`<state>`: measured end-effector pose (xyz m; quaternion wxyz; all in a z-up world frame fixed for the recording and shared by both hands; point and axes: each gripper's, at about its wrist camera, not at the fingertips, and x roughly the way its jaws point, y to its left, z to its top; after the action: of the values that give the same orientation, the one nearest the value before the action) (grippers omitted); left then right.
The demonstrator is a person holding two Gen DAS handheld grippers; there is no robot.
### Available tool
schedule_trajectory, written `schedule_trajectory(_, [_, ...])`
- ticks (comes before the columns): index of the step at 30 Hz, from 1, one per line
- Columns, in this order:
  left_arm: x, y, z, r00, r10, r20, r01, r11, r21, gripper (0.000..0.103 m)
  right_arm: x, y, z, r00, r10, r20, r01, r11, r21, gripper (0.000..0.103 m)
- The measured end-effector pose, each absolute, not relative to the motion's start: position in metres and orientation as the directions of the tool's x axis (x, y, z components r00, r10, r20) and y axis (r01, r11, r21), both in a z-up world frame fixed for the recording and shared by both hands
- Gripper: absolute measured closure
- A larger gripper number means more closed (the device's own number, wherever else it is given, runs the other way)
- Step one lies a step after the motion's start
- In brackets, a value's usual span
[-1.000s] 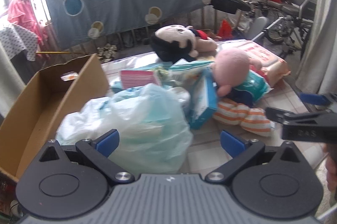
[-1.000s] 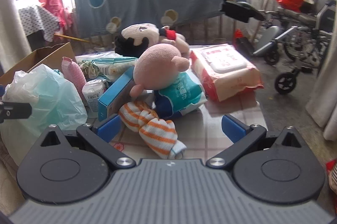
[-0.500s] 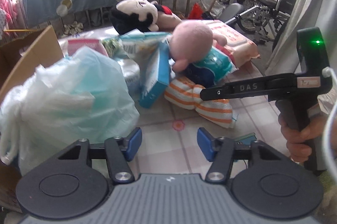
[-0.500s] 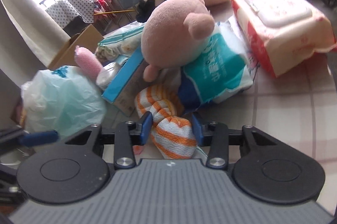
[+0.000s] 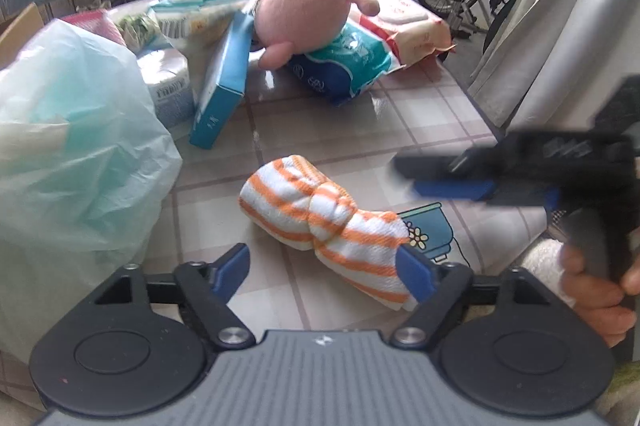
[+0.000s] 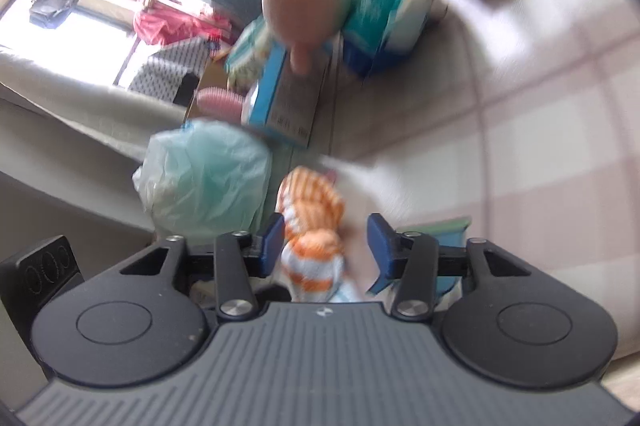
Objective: Organize soft objects
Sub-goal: 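Lower the left tool onto the striped sock bundle and close it, then grasp the blue box with the right tool while the left tool holds the sock bundle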
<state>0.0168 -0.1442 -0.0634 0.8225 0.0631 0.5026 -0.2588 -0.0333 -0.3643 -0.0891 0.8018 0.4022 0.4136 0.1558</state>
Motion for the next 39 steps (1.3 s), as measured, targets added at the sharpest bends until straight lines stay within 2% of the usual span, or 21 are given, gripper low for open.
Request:
schedule_trajectory(3, [0.030, -0.151, -0.071, 0.327, -0.360, -0.874, 0.448, 0.873, -0.192, 0.016, -0.043, -0.381, -0.070, 0.697, 0.489, -0.525, 0.083, 0.672, 0.736, 0.036])
schedule_trajectory(8, [0.051, -0.164, -0.082, 0.312, -0.352, -0.882, 0.384, 0.896, -0.222, 0.014, -0.044, -0.396, -0.059, 0.752, 0.432, -0.498, 0.065, 0.704, 0.708, 0.034])
schedule_trajectory(14, [0.063, -0.176, -0.091, 0.314, -0.331, -0.890, 0.369, 0.906, -0.207, 0.015, -0.043, -0.390, -0.059, 0.770, 0.367, -0.523, 0.054, 0.778, 0.626, 0.034])
schedule_trajectory(17, [0.065, -0.176, -0.090, 0.335, -0.336, -0.880, 0.380, 0.903, -0.201, 0.027, -0.040, -0.387, -0.054, 0.774, 0.343, -0.533, 0.045, 0.809, 0.586, 0.034])
schedule_trajectory(20, [0.068, -0.169, -0.090, 0.334, -0.362, -0.870, 0.378, 0.897, -0.229, 0.048, -0.038, -0.388, -0.049, 0.782, 0.334, -0.526, 0.042, 0.813, 0.580, 0.033])
schedule_trajectory(21, [0.069, -0.165, -0.089, 0.325, -0.374, -0.868, 0.376, 0.894, -0.244, 0.058, -0.037, -0.389, -0.049, 0.783, 0.333, -0.525, 0.046, 0.811, 0.583, 0.033])
schedule_trajectory(22, [0.070, -0.162, -0.089, 0.317, -0.384, -0.867, 0.373, 0.891, -0.258, 0.061, -0.036, -0.389, -0.049, 0.783, 0.332, -0.526, 0.051, 0.809, 0.586, 0.033])
schedule_trajectory(27, [0.059, -0.146, -0.084, 0.307, -0.380, -0.872, 0.380, 0.889, -0.254, 0.063, -0.031, -0.387, -0.050, 0.767, 0.337, -0.546, 0.070, 0.802, 0.593, 0.033])
schedule_trajectory(32, [0.043, -0.126, -0.083, 0.302, -0.381, -0.874, 0.380, 0.889, -0.256, 0.064, -0.010, -0.377, -0.051, 0.725, 0.419, -0.547, 0.057, 0.754, 0.654, 0.033])
schedule_trajectory(34, [0.039, -0.120, -0.084, 0.308, -0.379, -0.873, 0.375, 0.891, -0.255, 0.064, 0.008, -0.367, -0.054, 0.701, 0.470, -0.537, 0.037, 0.728, 0.685, 0.037])
schedule_trajectory(36, [0.038, -0.117, -0.084, 0.312, -0.377, -0.872, 0.369, 0.894, -0.254, 0.064, 0.031, -0.354, -0.059, 0.674, 0.502, -0.542, 0.022, 0.719, 0.694, 0.045])
schedule_trajectory(39, [0.037, -0.115, -0.083, 0.315, -0.376, -0.872, 0.368, 0.895, -0.253, 0.063, 0.064, -0.334, -0.067, 0.637, 0.535, -0.555, 0.012, 0.713, 0.701, 0.047])
